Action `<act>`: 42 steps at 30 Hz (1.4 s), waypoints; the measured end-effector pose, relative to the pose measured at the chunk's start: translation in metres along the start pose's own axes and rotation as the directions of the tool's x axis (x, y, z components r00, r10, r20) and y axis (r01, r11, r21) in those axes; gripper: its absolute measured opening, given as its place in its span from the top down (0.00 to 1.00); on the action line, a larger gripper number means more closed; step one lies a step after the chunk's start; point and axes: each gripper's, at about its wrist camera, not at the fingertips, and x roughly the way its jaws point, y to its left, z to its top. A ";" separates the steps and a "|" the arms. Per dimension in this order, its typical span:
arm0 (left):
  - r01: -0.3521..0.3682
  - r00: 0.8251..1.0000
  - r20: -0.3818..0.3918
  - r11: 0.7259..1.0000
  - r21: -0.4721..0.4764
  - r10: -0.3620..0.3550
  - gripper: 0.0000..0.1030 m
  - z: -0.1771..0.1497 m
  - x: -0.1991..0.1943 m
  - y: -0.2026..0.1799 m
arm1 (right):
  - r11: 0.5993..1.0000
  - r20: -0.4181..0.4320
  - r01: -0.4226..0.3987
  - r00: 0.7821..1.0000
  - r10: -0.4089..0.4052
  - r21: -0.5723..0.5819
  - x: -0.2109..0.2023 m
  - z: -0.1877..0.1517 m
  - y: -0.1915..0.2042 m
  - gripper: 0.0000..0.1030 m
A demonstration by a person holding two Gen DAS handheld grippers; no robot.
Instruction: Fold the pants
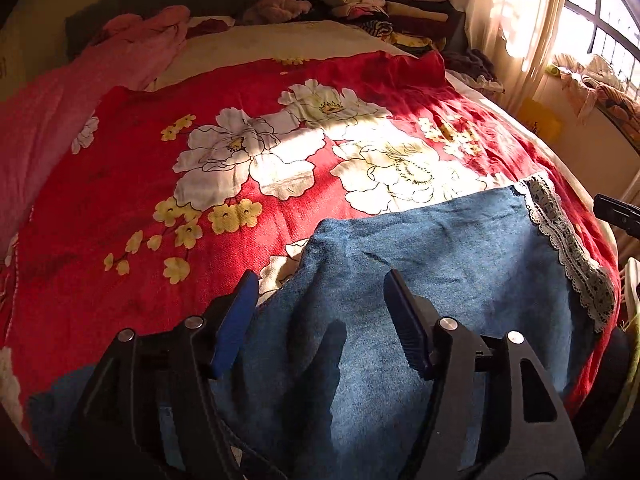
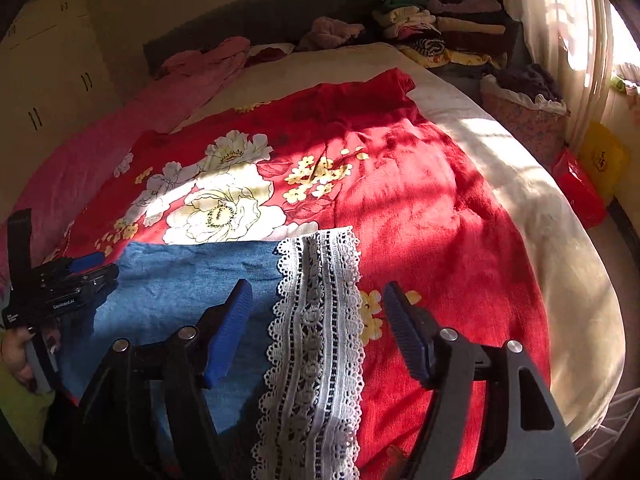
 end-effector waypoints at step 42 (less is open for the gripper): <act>-0.113 0.992 -0.069 0.986 -0.126 0.105 0.30 -0.104 -0.052 0.079 | 0.990 -0.160 0.112 0.979 -0.126 -0.091 -0.031 -0.090 0.007 0.62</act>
